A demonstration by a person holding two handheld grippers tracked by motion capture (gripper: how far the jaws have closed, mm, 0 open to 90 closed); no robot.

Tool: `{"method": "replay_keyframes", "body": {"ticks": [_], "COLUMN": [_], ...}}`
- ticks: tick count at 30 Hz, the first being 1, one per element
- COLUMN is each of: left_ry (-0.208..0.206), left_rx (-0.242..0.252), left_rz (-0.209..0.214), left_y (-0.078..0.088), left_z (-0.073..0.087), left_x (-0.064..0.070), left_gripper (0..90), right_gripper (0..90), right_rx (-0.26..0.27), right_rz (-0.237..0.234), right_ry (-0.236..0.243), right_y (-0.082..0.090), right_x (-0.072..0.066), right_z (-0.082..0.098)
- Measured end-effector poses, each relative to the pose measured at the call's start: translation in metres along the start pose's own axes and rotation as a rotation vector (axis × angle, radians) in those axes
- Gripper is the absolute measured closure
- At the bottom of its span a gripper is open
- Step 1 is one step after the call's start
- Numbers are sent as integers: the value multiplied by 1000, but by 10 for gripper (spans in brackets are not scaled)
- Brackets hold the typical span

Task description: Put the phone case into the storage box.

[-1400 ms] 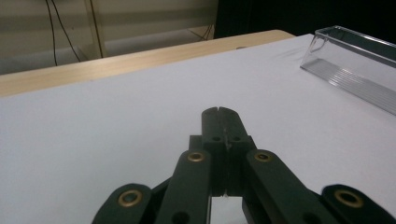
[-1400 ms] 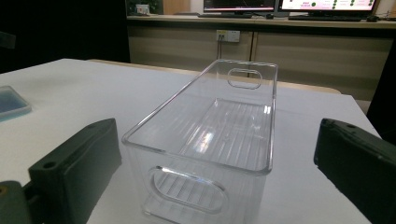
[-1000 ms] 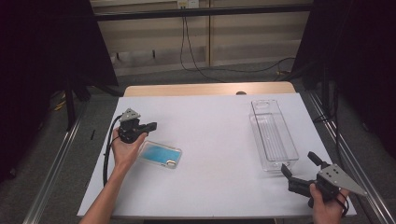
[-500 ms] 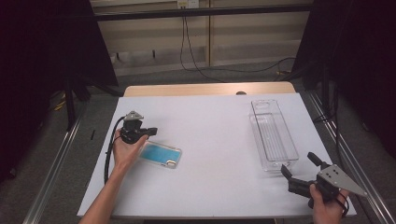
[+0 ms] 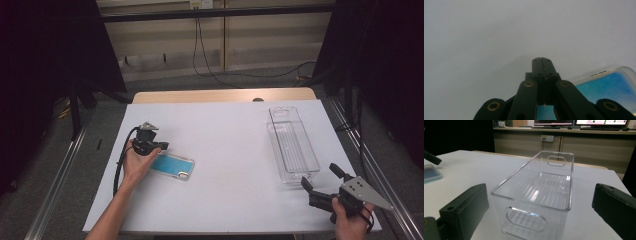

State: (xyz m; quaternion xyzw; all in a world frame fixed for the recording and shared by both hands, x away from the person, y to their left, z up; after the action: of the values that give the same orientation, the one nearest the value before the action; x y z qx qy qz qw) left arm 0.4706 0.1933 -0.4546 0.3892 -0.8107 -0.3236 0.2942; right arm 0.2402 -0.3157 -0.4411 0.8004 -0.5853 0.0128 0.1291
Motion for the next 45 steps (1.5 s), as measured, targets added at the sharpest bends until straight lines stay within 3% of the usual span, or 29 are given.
{"method": "replay_keyframes", "body": {"ticks": [7, 15, 18, 21, 28, 45], "left_ry": [-6, 10, -4, -20, -1, -19], "left_rx": [-31, -44, -53, -53, -56, -70], "left_rz": [-20, -6, -6, -20, -16, -33], "left_y": [-6, -5, -4, -4, -3, 1], "left_z": [2, 3, 3, 3, 5, 8], "left_x": [-3, -4, -4, -2, -3, 0], "left_gripper": [900, 900, 900, 900, 900, 900], "right_gripper": [0, 0, 0, 0, 0, 0], "right_rx": [-3, 0, 1, 0, -2, -8], "right_rz": [-1, -3, -1, 2, 2, 4], "right_ry": [4, 0, 2, 5, 2, 8], "right_y": [0, 0, 1, 1, 2, 2], "right_x": [0, 0, 0, 0, 1, 1], "right_z": [0, 0, 0, 0, 1, 2]}}
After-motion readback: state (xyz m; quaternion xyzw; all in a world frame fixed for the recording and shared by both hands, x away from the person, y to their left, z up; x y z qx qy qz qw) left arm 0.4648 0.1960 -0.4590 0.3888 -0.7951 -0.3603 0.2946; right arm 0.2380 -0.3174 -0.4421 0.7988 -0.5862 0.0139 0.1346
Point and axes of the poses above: each handheld gripper's, and its own axes: y roughly backward along the jaws, z roughly out of its underside, x roughly to its right, the point moved 2 cm from there along -y, roughly forward along the jaws, and after that the axes turned 11 degrees about y, right-handed, at the moved point
